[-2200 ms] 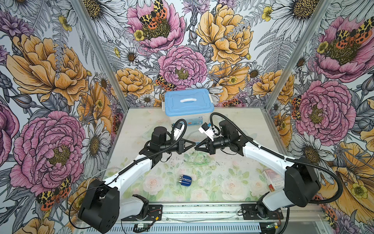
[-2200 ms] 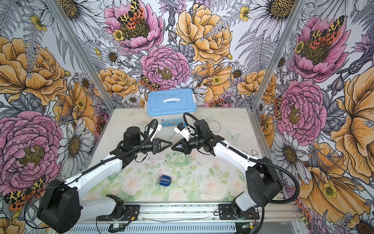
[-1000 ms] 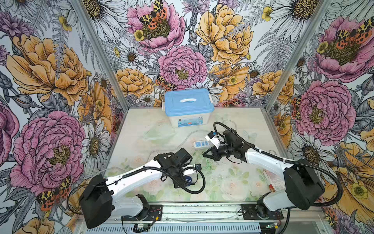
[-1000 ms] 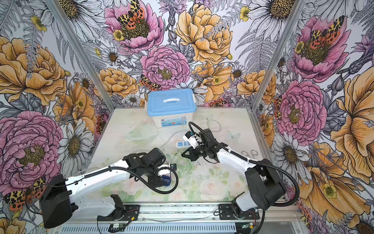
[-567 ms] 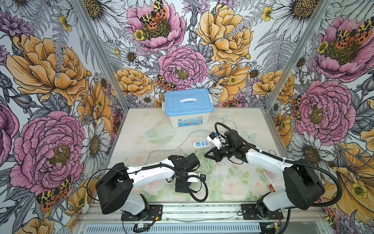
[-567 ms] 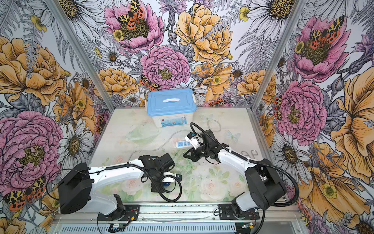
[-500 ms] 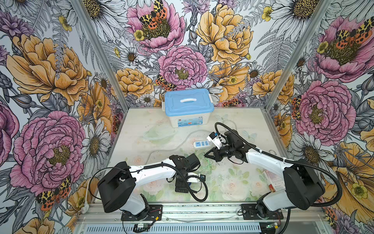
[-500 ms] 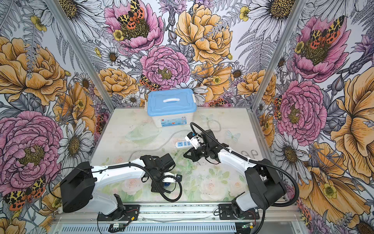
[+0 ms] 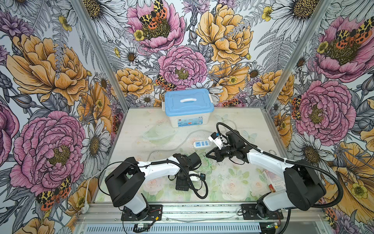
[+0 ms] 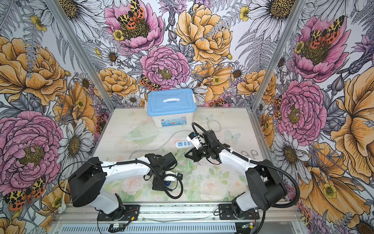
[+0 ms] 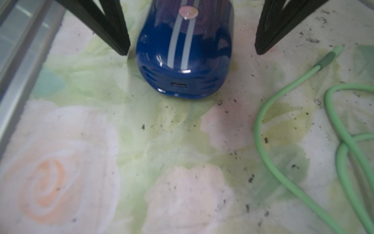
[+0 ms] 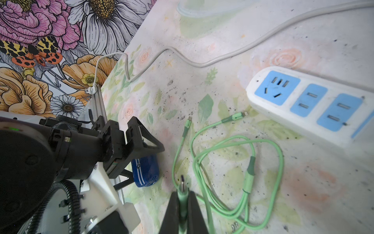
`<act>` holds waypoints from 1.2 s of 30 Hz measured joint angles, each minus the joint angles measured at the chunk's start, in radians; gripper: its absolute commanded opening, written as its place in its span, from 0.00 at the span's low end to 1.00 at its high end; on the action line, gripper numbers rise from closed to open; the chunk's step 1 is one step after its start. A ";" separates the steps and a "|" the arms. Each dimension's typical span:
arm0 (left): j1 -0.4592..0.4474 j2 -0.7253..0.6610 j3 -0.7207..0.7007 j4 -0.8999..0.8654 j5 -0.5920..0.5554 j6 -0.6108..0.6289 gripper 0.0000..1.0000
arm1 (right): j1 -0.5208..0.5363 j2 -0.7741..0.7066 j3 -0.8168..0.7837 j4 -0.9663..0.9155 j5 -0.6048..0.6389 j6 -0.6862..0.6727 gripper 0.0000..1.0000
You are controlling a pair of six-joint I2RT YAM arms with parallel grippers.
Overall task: Charge the electric shaver
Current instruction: Pick up the electric shaver from the center of the board.
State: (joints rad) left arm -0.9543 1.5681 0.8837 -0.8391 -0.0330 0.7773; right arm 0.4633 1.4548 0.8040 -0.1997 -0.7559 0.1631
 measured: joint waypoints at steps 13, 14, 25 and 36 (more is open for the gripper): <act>-0.006 0.020 -0.006 0.013 0.023 -0.013 0.94 | -0.013 -0.003 -0.003 -0.001 0.001 0.000 0.00; -0.006 0.020 -0.006 0.012 0.023 -0.016 0.93 | -0.013 -0.003 -0.003 0.000 0.001 0.000 0.00; -0.006 0.009 -0.013 0.006 0.033 -0.092 0.25 | -0.020 -0.026 -0.004 -0.001 0.021 0.004 0.00; 0.079 -0.164 -0.037 0.074 0.047 -0.206 0.00 | -0.019 -0.034 0.000 -0.013 0.028 0.027 0.00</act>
State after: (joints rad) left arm -0.8757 1.4036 0.8463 -0.7654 0.0135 0.5713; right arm 0.4438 1.4208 0.8036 -0.2123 -0.7280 0.1905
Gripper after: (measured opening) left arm 0.570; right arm 0.087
